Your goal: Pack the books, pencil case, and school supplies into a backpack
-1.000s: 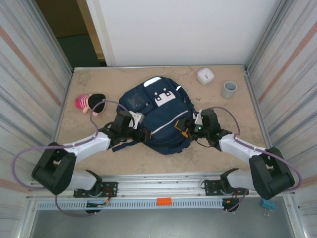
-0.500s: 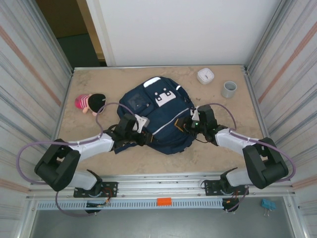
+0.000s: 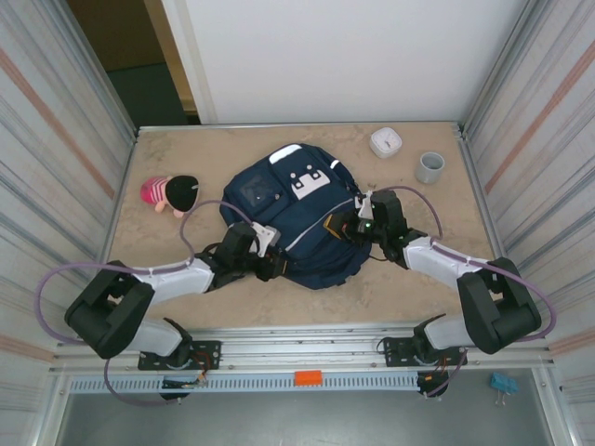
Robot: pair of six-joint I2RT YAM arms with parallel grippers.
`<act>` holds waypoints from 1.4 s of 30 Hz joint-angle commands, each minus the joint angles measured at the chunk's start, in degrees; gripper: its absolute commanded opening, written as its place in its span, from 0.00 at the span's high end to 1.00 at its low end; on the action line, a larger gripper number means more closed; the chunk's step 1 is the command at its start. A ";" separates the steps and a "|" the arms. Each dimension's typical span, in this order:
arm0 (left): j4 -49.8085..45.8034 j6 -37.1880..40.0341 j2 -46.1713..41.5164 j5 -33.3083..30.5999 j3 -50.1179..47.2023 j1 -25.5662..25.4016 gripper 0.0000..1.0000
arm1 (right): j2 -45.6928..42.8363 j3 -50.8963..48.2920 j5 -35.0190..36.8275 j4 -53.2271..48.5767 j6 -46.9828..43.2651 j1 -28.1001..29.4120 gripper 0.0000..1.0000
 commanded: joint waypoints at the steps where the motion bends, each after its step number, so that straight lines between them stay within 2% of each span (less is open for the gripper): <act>1: 0.92 1.07 0.44 0.29 2.10 -2.44 0.81 | -0.12 2.14 1.46 1.51 -0.46 0.23 0.98; 4: 0.10 1.28 -0.97 -0.42 2.34 -6.23 0.93 | 1.33 1.87 1.67 2.17 -0.57 0.14 1.00; 9: -0.12 3.63 -1.67 -0.62 3.23 -12.41 1.00 | 3.29 1.61 1.34 4.55 0.22 0.92 1.00; 17: 5.68 0.69 0.85 -0.19 4.24 -14.78 1.00 | 3.06 1.55 2.93 3.88 -0.47 1.46 1.00; 23: 5.03 -0.22 1.78 -2.62 7.02 -17.45 0.98 | 2.78 1.51 1.86 4.09 -0.23 1.98 1.00; 25: 4.84 -0.16 1.42 -3.05 6.79 -17.45 0.96 | 1.52 1.56 2.22 1.66 -1.64 1.51 0.96; 28: 3.61 2.54 0.72 -3.04 7.26 -18.65 0.87 | 0.61 1.63 1.34 -0.74 -3.23 0.15 0.99; 31: 0.16 5.52 0.20 -4.80 8.71 -20.34 0.71 | -0.34 1.84 -0.83 -0.35 -2.94 -0.74 1.00; 34: -1.08 7.30 -2.34 -5.26 7.93 -20.34 0.47 | -2.22 3.80 -1.87 -4.43 -6.50 -0.73 1.00; 36: -3.82 9.79 -6.44 -6.53 7.38 -20.34 0.40 | -3.24 6.24 -2.87 -10.13 -11.48 -0.74 1.00; 38: -7.70 14.76 -11.35 -8.59 7.06 -20.34 0.35 | -3.62 8.82 -4.28 -15.92 -16.30 -0.93 1.00; 40: -11.49 23.12 -16.32 -11.29 6.45 -20.25 0.29 | -3.23 11.40 -7.00 -20.43 -21.40 -1.61 1.00; 42: -13.32 30.72 -19.45 -14.60 5.35 -20.25 0.27 | -2.36 13.33 -9.44 -23.37 -24.36 -2.47 1.00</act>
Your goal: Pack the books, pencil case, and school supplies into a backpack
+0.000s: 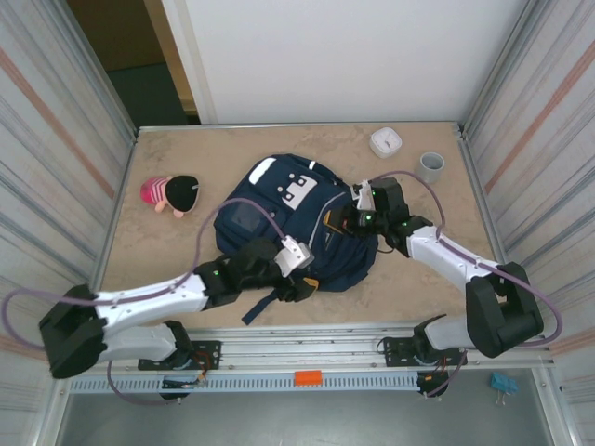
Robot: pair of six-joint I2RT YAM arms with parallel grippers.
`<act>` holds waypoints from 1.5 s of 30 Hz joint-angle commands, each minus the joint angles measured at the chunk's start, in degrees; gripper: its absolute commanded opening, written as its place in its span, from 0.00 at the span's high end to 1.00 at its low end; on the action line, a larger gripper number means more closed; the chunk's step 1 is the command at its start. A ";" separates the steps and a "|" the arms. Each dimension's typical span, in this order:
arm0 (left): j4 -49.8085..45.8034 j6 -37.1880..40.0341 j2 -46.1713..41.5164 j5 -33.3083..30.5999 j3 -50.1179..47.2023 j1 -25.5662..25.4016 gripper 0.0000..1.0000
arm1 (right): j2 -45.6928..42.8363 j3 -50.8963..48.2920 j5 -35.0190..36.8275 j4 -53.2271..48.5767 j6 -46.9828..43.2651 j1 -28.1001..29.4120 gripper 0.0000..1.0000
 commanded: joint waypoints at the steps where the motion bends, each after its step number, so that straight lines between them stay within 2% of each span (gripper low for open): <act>1: -6.00 16.72 -4.80 -7.37 -1.70 0.15 0.26 | -0.52 4.37 -5.89 -7.36 -10.32 -1.73 1.00; 4: -6.40 27.51 -5.58 -12.66 -2.34 0.31 0.26 | 0.58 6.61 -8.37 -9.29 -11.96 -3.05 1.00; 7: -5.42 35.95 -2.84 -16.29 -1.64 0.34 0.26 | 0.94 8.59 -9.98 -10.35 -12.54 -3.11 1.00; 12: 2.10 45.20 4.26 -21.83 -2.05 0.88 0.25 | 0.50 9.73 -10.41 -11.34 -13.09 -2.94 1.00; 17: 9.82 42.89 8.70 -16.76 -1.73 5.11 0.32 | 1.33 10.58 -10.88 -11.87 -13.51 -3.05 1.00; 24: 16.31 45.90 17.25 -14.38 -1.78 6.27 0.33 | 1.54 11.80 -12.66 -11.88 -13.55 -3.47 1.00; 26: 15.12 45.51 18.91 -13.47 -1.42 6.29 0.37 | 1.65 12.18 -13.82 -12.24 -13.63 -3.86 1.00; 27: 14.30 45.21 19.33 -13.23 -1.35 6.29 0.41 | 1.72 12.29 -13.95 -12.74 -13.92 -4.02 1.00; 29: 13.71 44.29 18.99 -12.92 -1.72 6.29 0.60 | 1.75 12.79 -12.59 -14.53 -15.26 -4.30 1.00; 30: 12.88 43.42 18.23 -12.22 -1.78 6.29 0.66 | 1.75 12.79 -11.87 -14.98 -15.92 -4.54 1.00; 32: 9.45 39.80 15.33 -8.34 -1.33 6.29 0.85 | 2.77 12.68 -10.68 -14.94 -17.03 -5.95 1.00; 34: 6.65 34.32 12.50 -4.30 -0.67 6.13 0.94 | 4.51 12.90 -9.19 -14.84 -18.27 -7.69 1.00; 37: 4.95 25.32 10.52 -1.07 -0.16 6.04 0.98 | 7.60 13.60 -8.14 -14.21 -20.49 -9.35 1.00; 39: 6.90 19.58 10.76 -1.42 -1.01 6.07 1.00 | 8.88 13.88 -7.86 -13.10 -21.66 -9.79 0.93; 41: 8.92 14.79 11.88 -0.04 -1.32 6.16 1.00 | 9.38 13.96 -7.02 -12.41 -22.18 -10.10 0.85; 44: 8.76 6.34 14.34 -0.62 0.40 6.33 1.00 | 8.14 14.12 -5.17 -13.55 -22.79 -10.37 0.64; 45: 7.91 4.19 15.01 -0.45 1.18 6.48 1.00 | 7.01 14.03 -3.39 -14.40 -23.13 -10.37 0.60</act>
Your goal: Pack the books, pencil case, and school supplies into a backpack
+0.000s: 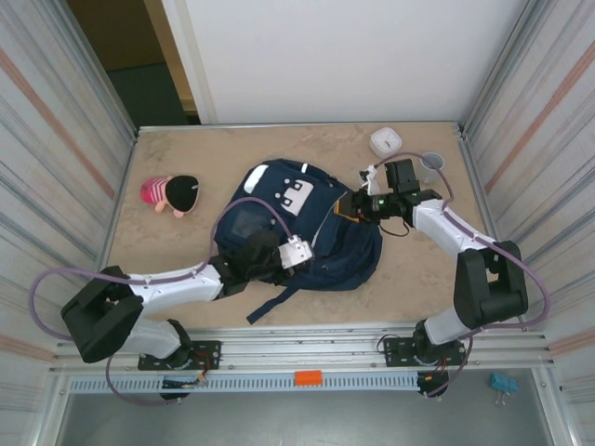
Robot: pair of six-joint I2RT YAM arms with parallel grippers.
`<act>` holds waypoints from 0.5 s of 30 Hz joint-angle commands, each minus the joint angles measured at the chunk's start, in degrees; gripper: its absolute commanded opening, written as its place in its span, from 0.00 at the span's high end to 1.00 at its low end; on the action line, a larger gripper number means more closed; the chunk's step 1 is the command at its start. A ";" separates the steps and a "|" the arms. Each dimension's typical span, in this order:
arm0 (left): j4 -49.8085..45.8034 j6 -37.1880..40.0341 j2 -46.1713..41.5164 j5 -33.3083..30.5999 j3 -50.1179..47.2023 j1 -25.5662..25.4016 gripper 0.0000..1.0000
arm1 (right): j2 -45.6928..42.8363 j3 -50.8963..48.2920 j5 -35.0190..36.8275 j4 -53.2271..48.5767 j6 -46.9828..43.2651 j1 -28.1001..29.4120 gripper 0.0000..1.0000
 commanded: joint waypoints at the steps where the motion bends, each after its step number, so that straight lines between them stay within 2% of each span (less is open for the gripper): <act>1: -3.44 -14.83 2.21 3.92 3.14 -0.01 1.00 | -3.67 2.11 6.70 0.06 -3.30 -0.68 0.58; 4: -4.59 -17.15 2.82 6.36 4.15 0.12 1.00 | -10.19 1.12 13.39 -4.37 -5.68 -0.68 0.50; 8: -2.76 -20.16 0.94 8.81 2.71 0.63 1.00 | -19.99 -1.56 23.00 -11.29 -7.89 2.50 0.48; 11: -3.30 -22.07 -0.54 9.38 2.35 1.36 1.00 | -25.68 -5.11 29.05 -14.69 -6.86 10.31 0.50; 15: -3.36 -23.54 -1.51 10.99 2.25 2.40 1.00 | -28.22 -9.02 36.48 -15.44 -0.74 23.11 0.53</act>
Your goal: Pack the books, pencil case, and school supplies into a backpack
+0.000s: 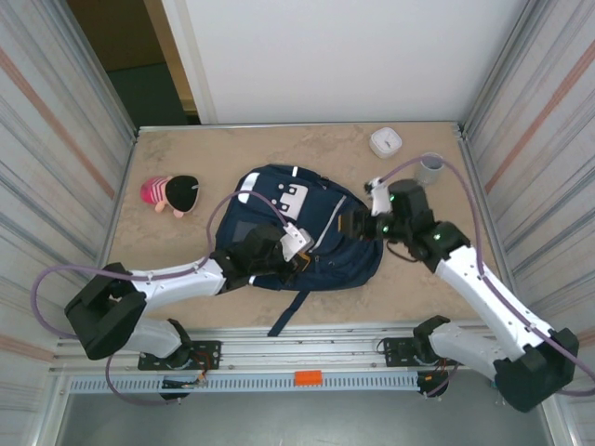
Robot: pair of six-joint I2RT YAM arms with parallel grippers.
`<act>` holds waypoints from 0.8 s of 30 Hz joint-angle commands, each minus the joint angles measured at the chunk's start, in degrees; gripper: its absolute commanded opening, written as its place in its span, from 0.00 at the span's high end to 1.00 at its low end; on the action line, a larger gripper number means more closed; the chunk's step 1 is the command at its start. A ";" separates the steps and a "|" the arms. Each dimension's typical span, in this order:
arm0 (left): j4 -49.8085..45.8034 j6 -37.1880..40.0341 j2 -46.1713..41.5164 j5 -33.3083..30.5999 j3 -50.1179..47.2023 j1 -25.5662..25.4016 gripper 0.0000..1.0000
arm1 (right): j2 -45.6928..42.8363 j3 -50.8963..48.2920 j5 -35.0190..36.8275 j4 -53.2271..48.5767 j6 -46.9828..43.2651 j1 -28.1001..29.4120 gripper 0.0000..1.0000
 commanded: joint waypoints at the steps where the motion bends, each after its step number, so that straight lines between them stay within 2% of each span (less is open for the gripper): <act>1: -0.70 -5.44 -2.25 4.30 -0.41 1.00 1.00 | 0.28 -3.71 11.01 -4.50 5.02 8.55 0.53; 4: -0.79 -6.78 -1.78 5.94 -0.07 1.93 1.00 | 0.76 -6.50 15.63 -0.57 8.10 14.99 0.52; 12: -1.86 -7.61 0.40 8.67 1.59 2.56 1.00 | 6.83 -6.16 19.90 4.92 4.52 21.72 0.51; 18: -1.42 -9.27 2.29 10.92 3.42 3.11 1.00 | 8.85 -5.93 21.38 8.52 2.92 23.20 0.51; 24: 2.06 -12.89 3.32 16.55 3.79 5.22 1.00 | 11.29 -6.37 24.41 8.30 2.38 24.17 0.50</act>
